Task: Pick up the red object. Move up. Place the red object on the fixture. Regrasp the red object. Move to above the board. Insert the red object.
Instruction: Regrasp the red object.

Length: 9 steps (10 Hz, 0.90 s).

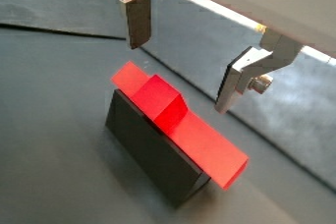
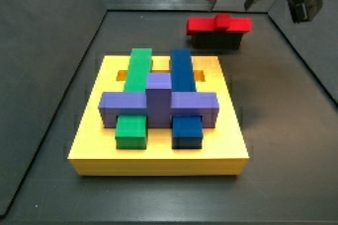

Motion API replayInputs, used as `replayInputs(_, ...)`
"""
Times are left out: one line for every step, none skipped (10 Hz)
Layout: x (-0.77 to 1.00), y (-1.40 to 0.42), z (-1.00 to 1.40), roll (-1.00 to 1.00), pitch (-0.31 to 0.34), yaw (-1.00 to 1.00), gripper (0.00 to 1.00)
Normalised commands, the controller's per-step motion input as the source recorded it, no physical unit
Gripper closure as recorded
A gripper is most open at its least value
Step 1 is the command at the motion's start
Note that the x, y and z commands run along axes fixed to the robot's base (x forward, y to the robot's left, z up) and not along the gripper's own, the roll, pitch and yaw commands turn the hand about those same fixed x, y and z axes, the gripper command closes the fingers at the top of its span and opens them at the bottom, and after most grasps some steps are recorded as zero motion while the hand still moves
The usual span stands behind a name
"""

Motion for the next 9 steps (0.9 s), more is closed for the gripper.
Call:
replayInputs(0.00, -0.16, -0.10, 0.96, 0.000, 0.06, 0.00)
replayInputs(0.00, -0.10, -0.02, 0.47, 0.000, 0.00, 0.00)
replayInputs(0.00, 0.00, -0.05, 0.00, 0.000, 0.00, 0.00)
replayInputs(0.00, 0.00, -0.22, 0.09, 0.020, -0.05, 0.00)
replayInputs(0.02, -0.03, -0.23, 0.39, 0.200, -0.11, 0.00)
replayInputs(0.12, -0.07, -0.23, 0.69, 0.283, -0.08, 0.00)
replayInputs(0.20, -0.01, -0.29, 0.71, 0.343, -0.11, 0.00)
replayInputs(0.08, 0.00, -0.35, 0.40, 0.220, -0.07, 0.00)
replayInputs(0.00, 0.05, -0.28, 0.12, 0.000, 0.00, 0.00)
